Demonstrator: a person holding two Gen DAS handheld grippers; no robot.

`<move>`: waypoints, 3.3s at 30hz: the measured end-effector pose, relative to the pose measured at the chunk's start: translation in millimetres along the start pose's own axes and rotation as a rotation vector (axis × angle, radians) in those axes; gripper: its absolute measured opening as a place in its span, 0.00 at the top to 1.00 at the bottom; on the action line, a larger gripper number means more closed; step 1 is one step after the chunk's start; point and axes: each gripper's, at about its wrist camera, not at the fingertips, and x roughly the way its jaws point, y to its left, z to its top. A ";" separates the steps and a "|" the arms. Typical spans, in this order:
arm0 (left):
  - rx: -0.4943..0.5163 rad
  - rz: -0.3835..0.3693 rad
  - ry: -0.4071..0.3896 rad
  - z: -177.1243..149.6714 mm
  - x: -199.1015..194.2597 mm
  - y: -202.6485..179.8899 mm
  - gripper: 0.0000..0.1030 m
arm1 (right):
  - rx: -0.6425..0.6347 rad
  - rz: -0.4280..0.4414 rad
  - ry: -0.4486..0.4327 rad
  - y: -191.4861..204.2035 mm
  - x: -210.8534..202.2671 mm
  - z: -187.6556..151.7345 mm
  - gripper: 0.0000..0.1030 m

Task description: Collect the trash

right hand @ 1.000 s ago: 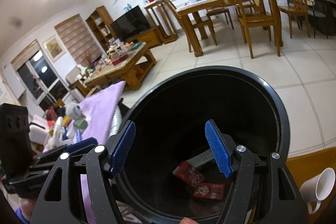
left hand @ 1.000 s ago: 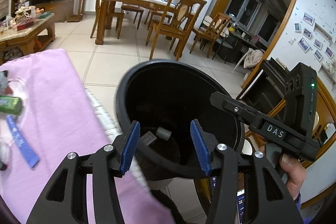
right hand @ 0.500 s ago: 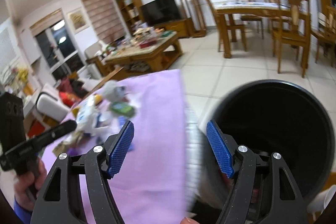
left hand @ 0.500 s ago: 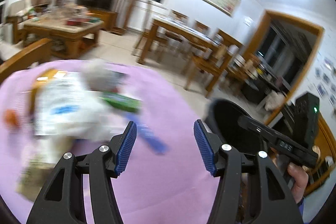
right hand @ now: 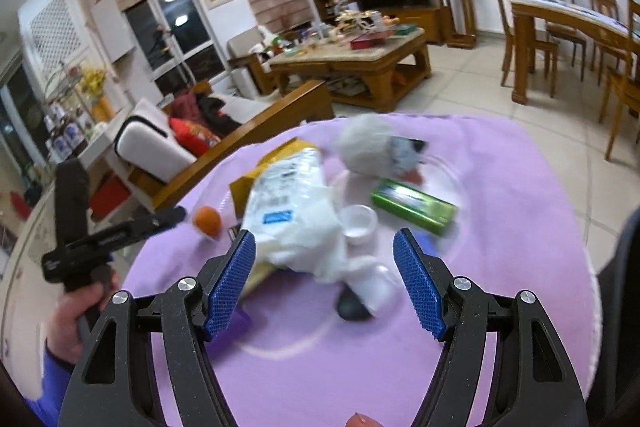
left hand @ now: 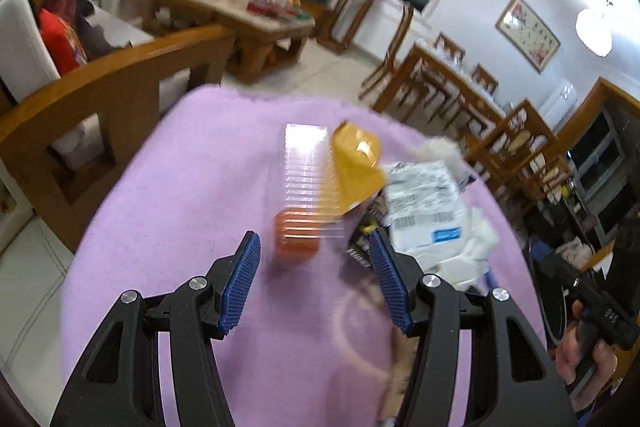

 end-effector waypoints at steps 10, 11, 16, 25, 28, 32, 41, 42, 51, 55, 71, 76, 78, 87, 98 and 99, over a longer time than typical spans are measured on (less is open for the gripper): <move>0.019 -0.046 0.005 0.1 20.5 18.0 0.58 | 0.068 -0.004 0.073 -15.2 49.6 2.0 0.38; 0.038 -0.025 -0.014 0.0 18.5 14.8 0.60 | 0.072 0.003 0.088 -17.1 55.8 0.7 0.44; 0.083 -0.016 -0.058 -3.0 11.0 7.4 0.63 | 0.070 0.031 0.115 -17.7 67.0 -4.9 0.69; 0.246 0.095 -0.231 -13.6 -31.8 -23.7 0.63 | 0.075 0.064 0.065 -17.6 46.0 -9.3 0.80; 0.335 0.142 -0.285 -19.9 -47.2 -41.5 0.63 | 0.084 0.070 0.049 -20.1 36.8 -11.8 0.79; 0.449 0.205 -0.338 -28.2 -60.9 -65.4 0.63 | 0.104 0.079 0.045 -22.0 29.8 -14.9 0.79; 0.586 0.288 -0.399 -39.4 -72.1 -91.8 0.63 | 0.135 0.076 0.073 -27.7 36.9 -9.4 0.63; 0.595 0.294 -0.406 -40.2 -72.6 -92.7 0.63 | 0.139 0.078 0.080 -29.2 38.7 -8.8 0.62; 0.701 0.317 -0.445 -48.9 -77.1 -112.1 0.63 | 0.124 0.104 0.106 -22.6 47.8 -10.4 0.92; 0.723 0.299 -0.447 -53.8 -77.4 -115.5 0.63 | 0.139 0.116 0.047 -24.0 27.6 -8.8 0.93; 0.847 0.279 -0.464 -79.9 -77.2 -150.5 0.62 | 0.108 0.034 -0.160 -40.1 -82.6 -19.4 0.93; 0.899 0.285 -0.443 -91.1 -71.1 -164.7 0.62 | 0.126 0.038 -0.168 -56.2 -98.6 -29.3 0.93; 0.921 0.289 -0.435 -95.0 -69.0 -168.8 0.62 | 0.134 0.040 -0.169 -61.3 -104.1 -33.4 0.93; 0.814 0.217 -0.268 -92.0 -56.0 -157.5 0.62 | 0.158 0.078 -0.145 -77.1 -117.4 -51.4 0.93; 0.772 0.011 -0.015 -129.7 -43.7 -148.8 0.61 | 0.214 0.107 -0.095 -86.2 -107.4 -55.6 0.93; 0.760 -0.024 0.009 -133.3 -42.3 -150.1 0.61 | 0.211 0.099 -0.090 -85.5 -104.2 -55.9 0.93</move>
